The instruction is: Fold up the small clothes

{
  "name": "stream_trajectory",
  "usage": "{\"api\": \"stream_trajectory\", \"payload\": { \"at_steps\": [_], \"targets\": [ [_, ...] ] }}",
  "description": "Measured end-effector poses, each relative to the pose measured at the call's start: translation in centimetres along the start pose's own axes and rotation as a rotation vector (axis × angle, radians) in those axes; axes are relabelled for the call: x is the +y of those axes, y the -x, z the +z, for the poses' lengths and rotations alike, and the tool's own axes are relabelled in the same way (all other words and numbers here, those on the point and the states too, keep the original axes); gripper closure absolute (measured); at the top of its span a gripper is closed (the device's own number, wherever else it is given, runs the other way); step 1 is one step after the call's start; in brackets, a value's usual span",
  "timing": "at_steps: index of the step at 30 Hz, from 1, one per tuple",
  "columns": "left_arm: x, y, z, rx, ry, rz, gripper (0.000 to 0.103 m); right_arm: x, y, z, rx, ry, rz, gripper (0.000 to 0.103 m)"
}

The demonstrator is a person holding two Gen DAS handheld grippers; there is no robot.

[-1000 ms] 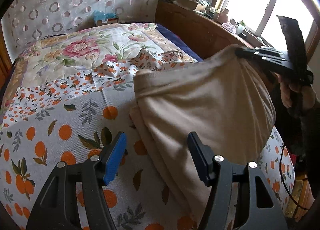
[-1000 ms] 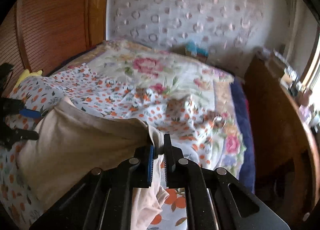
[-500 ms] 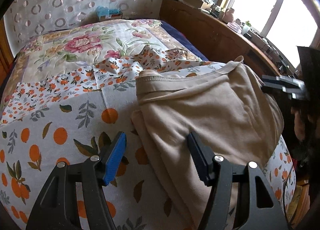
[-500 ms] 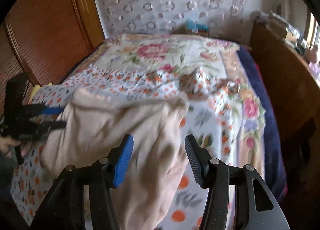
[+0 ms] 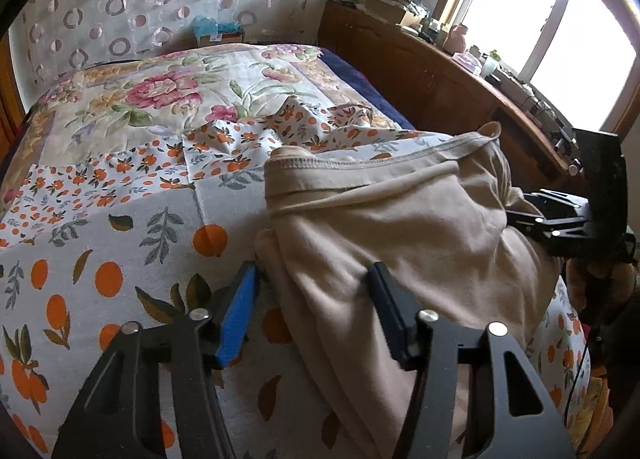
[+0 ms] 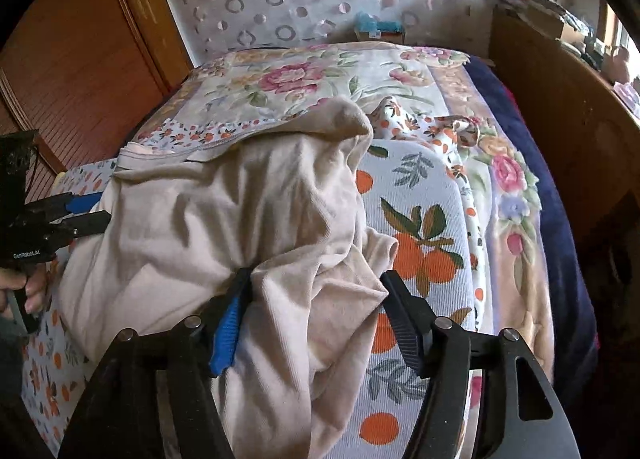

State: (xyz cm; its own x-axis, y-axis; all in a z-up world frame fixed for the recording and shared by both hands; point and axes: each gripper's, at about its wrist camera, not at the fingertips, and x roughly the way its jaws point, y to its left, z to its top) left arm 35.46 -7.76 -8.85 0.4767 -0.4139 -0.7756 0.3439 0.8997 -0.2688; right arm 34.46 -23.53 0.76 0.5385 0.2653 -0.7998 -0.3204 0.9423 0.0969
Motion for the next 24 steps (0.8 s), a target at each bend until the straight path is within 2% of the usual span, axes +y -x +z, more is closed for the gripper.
{"api": "stream_trajectory", "payload": {
  "at_steps": [4, 5, 6, 8, 9, 10, 11, 14, 16, 19, 24],
  "targets": [
    [-0.3, -0.3, 0.1, -0.001, 0.001, -0.017, 0.058, -0.4, -0.1, -0.4, -0.015, -0.003, 0.018, 0.036],
    [-0.4, -0.3, 0.1, -0.001, 0.002, -0.021, 0.062, -0.3, -0.1, -0.5, -0.014, 0.004, 0.014, 0.036],
    [-0.4, -0.4, 0.2, -0.001, 0.004, -0.026, 0.071, -0.1, -0.1, -0.6, -0.013, 0.019, 0.019, 0.036],
    [-0.5, -0.6, 0.3, 0.007, 0.015, -0.054, 0.082, 0.5, 0.1, -0.7, -0.02, 0.081, 0.074, 0.06],
    [-0.5, -0.6, 0.3, 0.007, 0.017, -0.061, 0.087, 0.5, 0.1, -0.7, -0.014, 0.088, 0.089, 0.063],
    [-0.8, -0.5, 0.3, 0.005, 0.006, -0.06, 0.088, 0.5, 0.1, -0.7, -0.006, 0.089, 0.11, 0.072],
    [-1.0, -0.3, 0.3, 0.0, 0.0, -0.057, 0.09, 0.6, 0.2, -0.7, -0.003, 0.096, 0.121, 0.076],
    [-1.1, 1.1, 0.3, -0.032, 0.008, -0.075, 0.091, 0.7, 0.5, -0.8, -0.021, 0.113, 0.114, 0.082],
    [-1.1, 2.9, 0.3, -0.077, 0.014, -0.104, 0.092, 0.9, 1.1, -0.8, -0.044, 0.123, 0.108, 0.083],
    [-1.3, 5.5, -0.1, -0.125, 0.005, -0.106, 0.092, 1.7, 2.4, -0.7, -0.093, 0.138, 0.118, 0.085],
    [-0.1, 11.1, -1.6, -0.228, 0.026, -0.046, 0.093, 6.7, 3.8, 0.5, -0.16, 0.257, 0.159, 0.086]
  ]
}}
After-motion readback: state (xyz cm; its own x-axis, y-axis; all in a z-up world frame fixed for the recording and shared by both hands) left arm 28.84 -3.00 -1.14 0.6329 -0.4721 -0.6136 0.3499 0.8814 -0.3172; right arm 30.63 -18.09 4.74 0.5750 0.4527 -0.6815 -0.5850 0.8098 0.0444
